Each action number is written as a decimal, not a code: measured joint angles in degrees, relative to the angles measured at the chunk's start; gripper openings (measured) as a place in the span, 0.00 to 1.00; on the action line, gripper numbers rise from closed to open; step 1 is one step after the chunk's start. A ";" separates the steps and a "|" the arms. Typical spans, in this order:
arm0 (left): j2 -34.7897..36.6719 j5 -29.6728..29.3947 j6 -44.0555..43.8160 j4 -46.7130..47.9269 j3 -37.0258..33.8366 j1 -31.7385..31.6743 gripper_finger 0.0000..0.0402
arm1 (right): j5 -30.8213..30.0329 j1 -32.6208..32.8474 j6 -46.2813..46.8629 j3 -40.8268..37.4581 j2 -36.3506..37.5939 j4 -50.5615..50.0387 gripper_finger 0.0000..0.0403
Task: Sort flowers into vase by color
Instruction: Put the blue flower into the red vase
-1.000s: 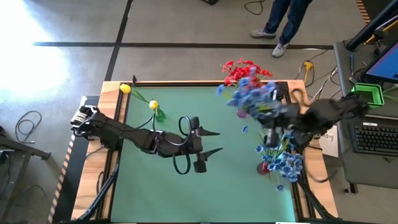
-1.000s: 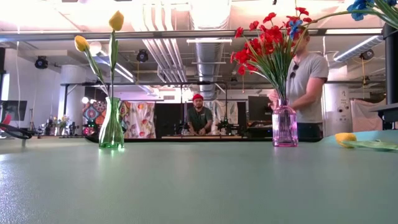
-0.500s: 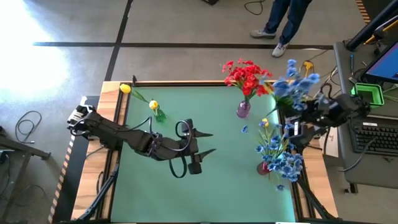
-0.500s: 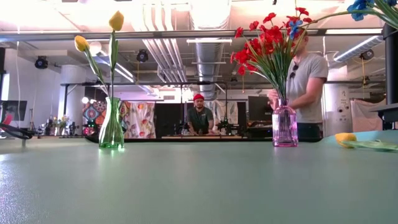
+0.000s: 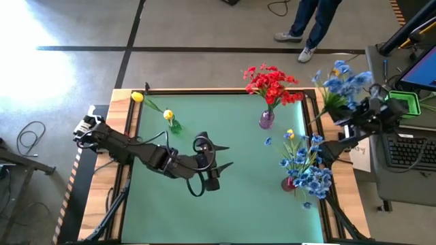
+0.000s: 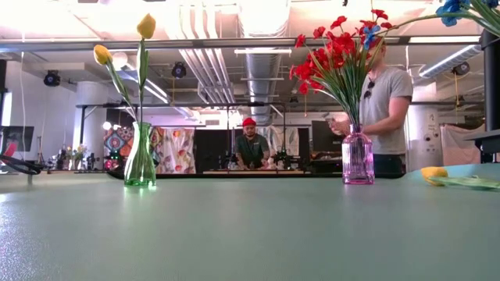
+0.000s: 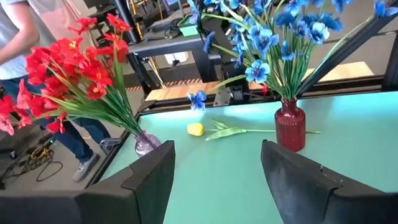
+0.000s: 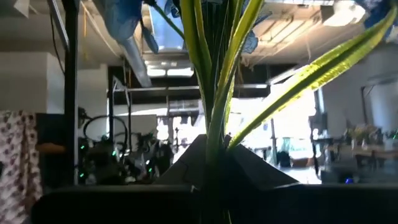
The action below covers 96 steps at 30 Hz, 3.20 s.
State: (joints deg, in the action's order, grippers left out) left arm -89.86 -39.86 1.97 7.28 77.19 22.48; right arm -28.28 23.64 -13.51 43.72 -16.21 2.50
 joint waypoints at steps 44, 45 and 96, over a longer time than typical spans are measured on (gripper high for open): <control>-0.04 -0.02 -1.49 -1.35 -0.07 0.13 0.56 | 6.31 -0.02 21.85 -19.79 15.66 -2.62 0.07; -0.04 -0.02 -1.50 -1.34 -0.07 0.13 0.56 | 6.08 -0.02 22.49 -20.11 15.66 -2.55 0.07; -19.76 8.31 10.25 -32.41 -1.20 -0.04 0.56 | 7.26 -0.02 22.89 -16.68 15.42 -4.07 0.07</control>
State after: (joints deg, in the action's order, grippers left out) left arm -109.62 -31.55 12.22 -25.13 75.99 22.44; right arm -21.02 23.62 9.39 27.05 -0.80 -1.58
